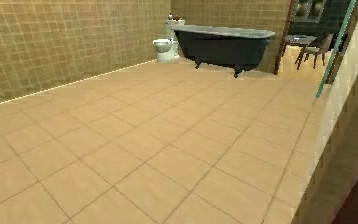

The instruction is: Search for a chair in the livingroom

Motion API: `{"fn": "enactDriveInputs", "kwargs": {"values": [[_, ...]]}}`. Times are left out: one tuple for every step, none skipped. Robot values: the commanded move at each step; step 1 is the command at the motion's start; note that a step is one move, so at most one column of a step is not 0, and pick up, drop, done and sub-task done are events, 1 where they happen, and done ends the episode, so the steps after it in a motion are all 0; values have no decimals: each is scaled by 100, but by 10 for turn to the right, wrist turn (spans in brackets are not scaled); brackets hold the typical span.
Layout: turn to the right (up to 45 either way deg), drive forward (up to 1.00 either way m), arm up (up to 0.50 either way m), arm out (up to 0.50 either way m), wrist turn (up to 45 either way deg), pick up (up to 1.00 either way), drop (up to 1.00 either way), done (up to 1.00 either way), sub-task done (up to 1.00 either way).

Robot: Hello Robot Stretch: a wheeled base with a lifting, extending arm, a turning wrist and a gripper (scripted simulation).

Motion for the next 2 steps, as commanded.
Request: {"fn": "enactDriveInputs", "kwargs": {"values": [[0,45,0,0,0,0,0,0,0],[330,0,0,0,0,0,0,0,0]]}}
